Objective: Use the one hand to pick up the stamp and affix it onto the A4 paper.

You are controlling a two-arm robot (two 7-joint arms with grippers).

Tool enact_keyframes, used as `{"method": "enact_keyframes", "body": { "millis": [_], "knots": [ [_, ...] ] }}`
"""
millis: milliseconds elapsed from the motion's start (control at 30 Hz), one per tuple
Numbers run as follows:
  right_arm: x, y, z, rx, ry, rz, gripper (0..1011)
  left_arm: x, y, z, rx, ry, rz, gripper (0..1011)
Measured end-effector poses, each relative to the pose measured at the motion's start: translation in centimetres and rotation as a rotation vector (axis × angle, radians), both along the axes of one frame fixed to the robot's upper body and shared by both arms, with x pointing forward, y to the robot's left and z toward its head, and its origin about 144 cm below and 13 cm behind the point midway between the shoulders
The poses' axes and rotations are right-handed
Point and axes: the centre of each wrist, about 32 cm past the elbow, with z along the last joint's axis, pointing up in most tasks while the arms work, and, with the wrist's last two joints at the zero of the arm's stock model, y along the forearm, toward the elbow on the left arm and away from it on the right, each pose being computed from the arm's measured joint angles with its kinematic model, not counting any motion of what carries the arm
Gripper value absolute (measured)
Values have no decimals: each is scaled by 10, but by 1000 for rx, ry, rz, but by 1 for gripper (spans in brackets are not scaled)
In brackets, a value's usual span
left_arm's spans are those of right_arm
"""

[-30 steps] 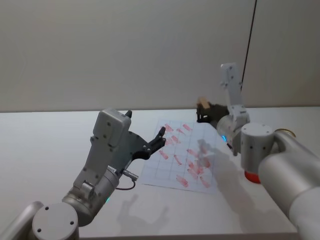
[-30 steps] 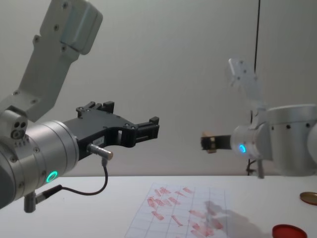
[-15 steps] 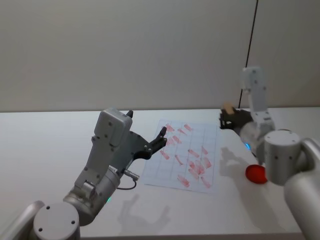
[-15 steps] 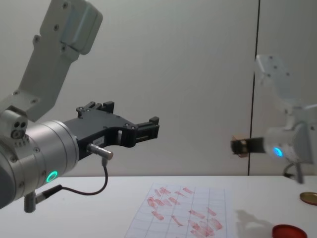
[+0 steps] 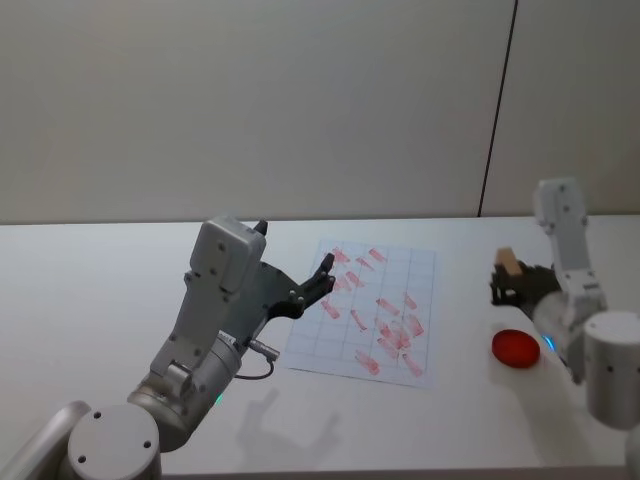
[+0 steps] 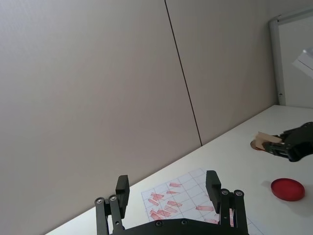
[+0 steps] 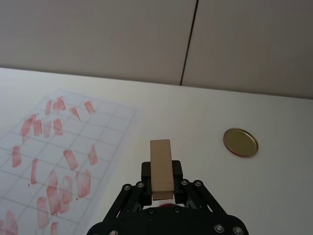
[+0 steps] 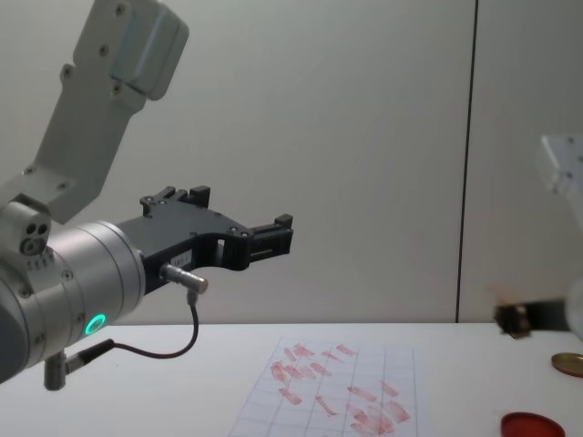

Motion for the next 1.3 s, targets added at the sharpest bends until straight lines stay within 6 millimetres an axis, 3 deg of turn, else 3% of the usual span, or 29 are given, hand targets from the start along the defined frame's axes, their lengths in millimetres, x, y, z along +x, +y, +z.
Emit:
{"method": "enact_keyframes", "body": {
  "millis": [267, 533, 1300],
  "knots": [
    [-18, -15, -12, -12, 44, -37, 221, 0, 0, 0, 0, 0, 0, 993],
    [-24, -22, -24, -17, 95, -55, 220, 0, 0, 0, 0, 0, 0, 993],
    [-3, -19, -51, 14, 175, -48, 220, 0, 0, 0, 0, 0, 0, 993]
  ]
}}
